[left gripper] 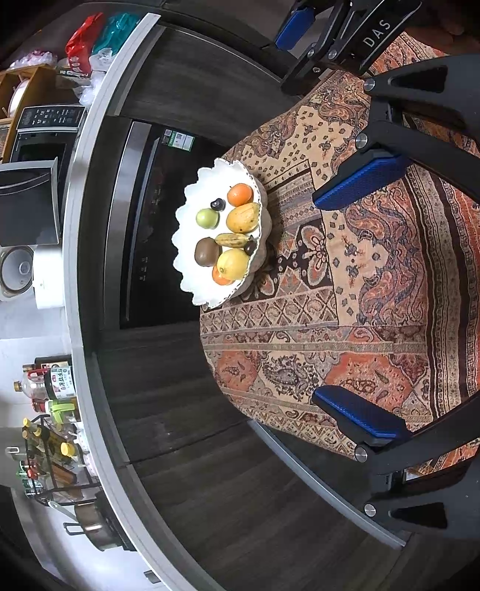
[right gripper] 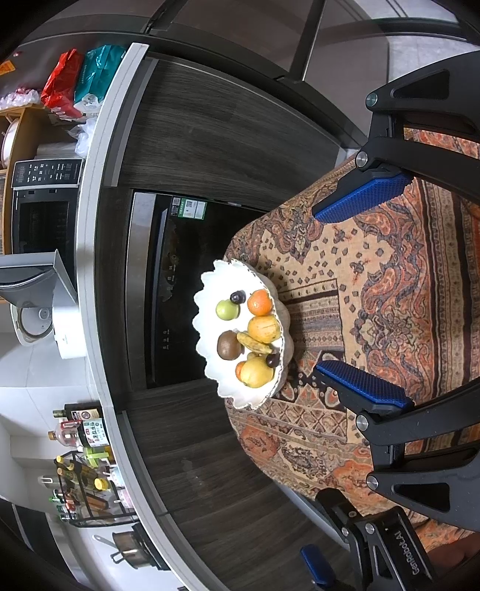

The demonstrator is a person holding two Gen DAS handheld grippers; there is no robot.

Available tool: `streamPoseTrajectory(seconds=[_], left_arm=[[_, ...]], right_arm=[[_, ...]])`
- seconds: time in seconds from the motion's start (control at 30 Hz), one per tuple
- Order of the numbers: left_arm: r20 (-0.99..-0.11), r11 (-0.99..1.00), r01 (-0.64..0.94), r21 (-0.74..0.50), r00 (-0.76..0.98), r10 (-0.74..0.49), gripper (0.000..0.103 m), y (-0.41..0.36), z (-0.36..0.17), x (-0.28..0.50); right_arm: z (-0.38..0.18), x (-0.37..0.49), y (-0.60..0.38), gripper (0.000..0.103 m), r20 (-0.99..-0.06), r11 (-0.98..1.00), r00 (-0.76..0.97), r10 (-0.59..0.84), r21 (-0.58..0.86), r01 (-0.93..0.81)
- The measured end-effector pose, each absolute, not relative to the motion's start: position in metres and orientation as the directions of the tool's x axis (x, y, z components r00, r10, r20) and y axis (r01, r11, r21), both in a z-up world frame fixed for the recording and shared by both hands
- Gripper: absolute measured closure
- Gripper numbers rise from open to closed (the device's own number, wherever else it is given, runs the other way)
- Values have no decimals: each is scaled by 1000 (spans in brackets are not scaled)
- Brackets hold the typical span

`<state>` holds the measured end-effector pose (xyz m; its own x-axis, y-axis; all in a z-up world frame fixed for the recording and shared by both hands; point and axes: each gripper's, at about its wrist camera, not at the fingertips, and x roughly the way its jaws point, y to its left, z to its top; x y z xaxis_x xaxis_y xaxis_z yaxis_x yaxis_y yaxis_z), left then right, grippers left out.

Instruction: Organize fruits

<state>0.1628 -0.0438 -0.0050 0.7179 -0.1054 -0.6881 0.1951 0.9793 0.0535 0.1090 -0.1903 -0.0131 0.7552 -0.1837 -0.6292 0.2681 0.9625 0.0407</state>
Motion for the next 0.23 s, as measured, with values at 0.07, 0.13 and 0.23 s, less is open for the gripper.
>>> streamPoseTrajectory(seconds=[0.07, 0.13, 0.23], left_arm=[[-690, 979, 197, 52, 716, -108, 6, -44, -6, 164], [-688, 979, 196, 54, 718, -106, 6, -44, -7, 165], [-692, 979, 198, 50, 714, -109, 6, -44, -9, 167]], right_arm=[[-14, 109, -190, 26, -630, 962, 754, -185, 40, 270], [-15, 110, -190, 26, -632, 962, 752, -186, 41, 272], [-17, 111, -189, 26, -636, 961, 749, -187, 39, 274]])
